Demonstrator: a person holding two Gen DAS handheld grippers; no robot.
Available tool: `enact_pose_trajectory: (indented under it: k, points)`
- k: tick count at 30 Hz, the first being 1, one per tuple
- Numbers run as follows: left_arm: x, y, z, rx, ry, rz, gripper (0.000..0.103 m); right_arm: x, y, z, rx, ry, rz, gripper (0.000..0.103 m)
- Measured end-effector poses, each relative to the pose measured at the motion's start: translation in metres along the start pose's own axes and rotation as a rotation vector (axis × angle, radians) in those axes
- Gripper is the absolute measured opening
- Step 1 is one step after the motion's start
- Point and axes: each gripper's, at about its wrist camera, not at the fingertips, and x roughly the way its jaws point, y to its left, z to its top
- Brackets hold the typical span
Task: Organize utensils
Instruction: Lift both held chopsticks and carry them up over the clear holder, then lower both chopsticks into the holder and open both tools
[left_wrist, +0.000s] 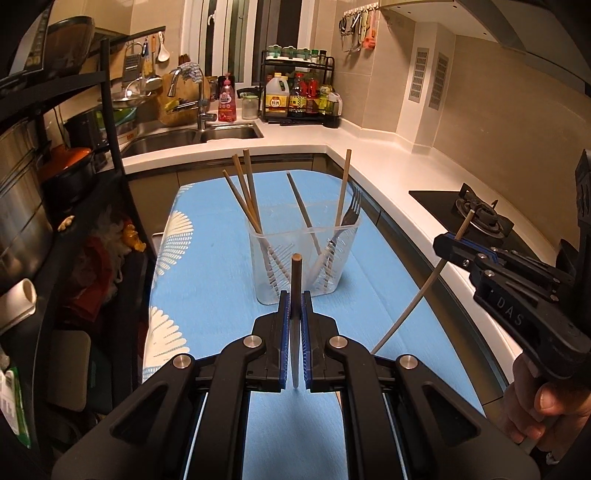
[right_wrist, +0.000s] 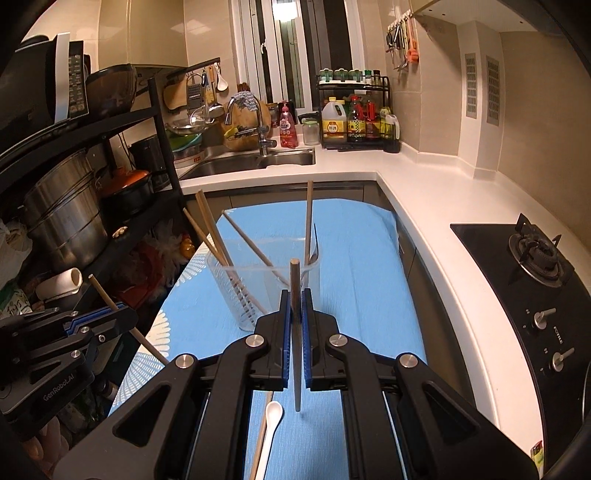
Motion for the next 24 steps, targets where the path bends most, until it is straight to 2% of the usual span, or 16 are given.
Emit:
enact_pose_trajectory:
  k: [8, 17, 24]
  points:
    - [-0.001, 0.018, 0.033, -0.01, 0.005, 0.022, 0.006, -0.004, 0.002, 0.047, -0.013, -0.048, -0.004, 0.006]
    - [-0.013, 0.024, 0.109, -0.01, -0.044, 0.017, 0.006, -0.008, 0.017, 0.123, -0.044, -0.129, 0.003, 0.006]
    - [-0.012, 0.018, 0.17, -0.004, -0.114, -0.002, 0.006, 0.016, 0.026, 0.156, -0.063, -0.141, -0.001, 0.006]
